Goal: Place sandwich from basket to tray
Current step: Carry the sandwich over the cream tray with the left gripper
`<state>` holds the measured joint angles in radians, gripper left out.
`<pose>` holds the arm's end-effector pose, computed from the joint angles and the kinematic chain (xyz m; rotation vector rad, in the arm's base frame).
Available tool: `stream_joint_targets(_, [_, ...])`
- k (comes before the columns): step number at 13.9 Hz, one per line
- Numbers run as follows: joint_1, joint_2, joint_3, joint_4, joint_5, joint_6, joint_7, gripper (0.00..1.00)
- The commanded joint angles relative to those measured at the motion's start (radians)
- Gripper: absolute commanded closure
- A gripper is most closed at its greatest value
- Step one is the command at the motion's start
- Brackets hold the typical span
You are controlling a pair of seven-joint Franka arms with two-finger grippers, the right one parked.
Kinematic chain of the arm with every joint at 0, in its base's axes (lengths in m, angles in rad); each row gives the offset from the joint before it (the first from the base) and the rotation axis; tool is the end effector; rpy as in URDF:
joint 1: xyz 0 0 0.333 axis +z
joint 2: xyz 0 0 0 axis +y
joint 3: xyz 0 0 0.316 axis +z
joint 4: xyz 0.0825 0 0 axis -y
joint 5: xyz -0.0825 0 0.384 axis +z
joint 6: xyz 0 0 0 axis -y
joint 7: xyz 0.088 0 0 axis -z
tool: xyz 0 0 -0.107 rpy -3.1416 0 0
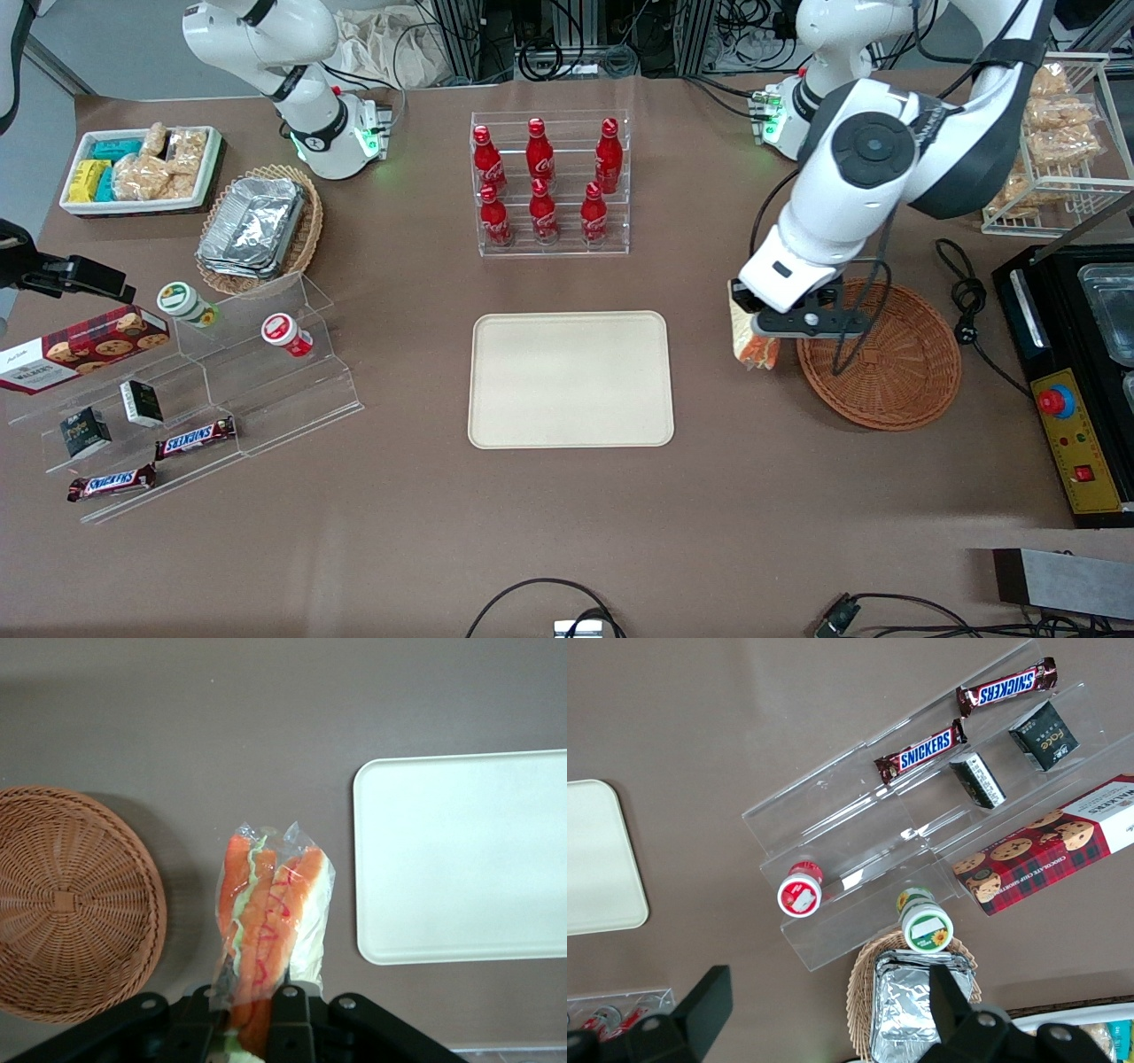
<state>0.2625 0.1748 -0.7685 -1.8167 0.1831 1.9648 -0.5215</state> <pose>0.5406 -0.2620 0.4668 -3.1101 0.0681 -0.0720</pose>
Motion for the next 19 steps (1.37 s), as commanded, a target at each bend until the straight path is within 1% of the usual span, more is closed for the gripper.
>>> stream_joint_targets(1, [0.001, 0.150, -0.086, 0.102, 0.131, -0.018, -0.122, 0.90])
stream_joint_targets(3, [0.001, 0.224, -0.124, 0.138, 0.195, -0.018, -0.211, 0.90])
stream_joint_targets(4, [-0.044, 0.254, -0.126, 0.161, 0.226, -0.018, -0.235, 0.90])
stream_joint_targets(5, [-0.086, 0.285, -0.118, 0.190, 0.245, -0.023, -0.244, 0.90])
stream_joint_targets(6, [-0.104, 0.319, -0.112, 0.207, 0.252, -0.021, -0.264, 0.90])
stream_joint_targets(8, [-0.126, 0.370, -0.112, 0.226, 0.303, -0.018, -0.293, 0.90])
stream_joint_targets(10, [-0.157, 0.402, -0.112, 0.232, 0.332, -0.014, -0.304, 0.90])
stream_joint_targets(12, [-0.167, 0.445, -0.112, 0.241, 0.377, -0.014, -0.318, 0.90])
stream_joint_targets(16, [-0.204, 0.509, -0.110, 0.277, 0.388, 0.003, -0.333, 0.88])
stream_joint_targets(19, [-0.223, 0.528, -0.097, 0.286, 0.388, 0.008, -0.341, 0.89])
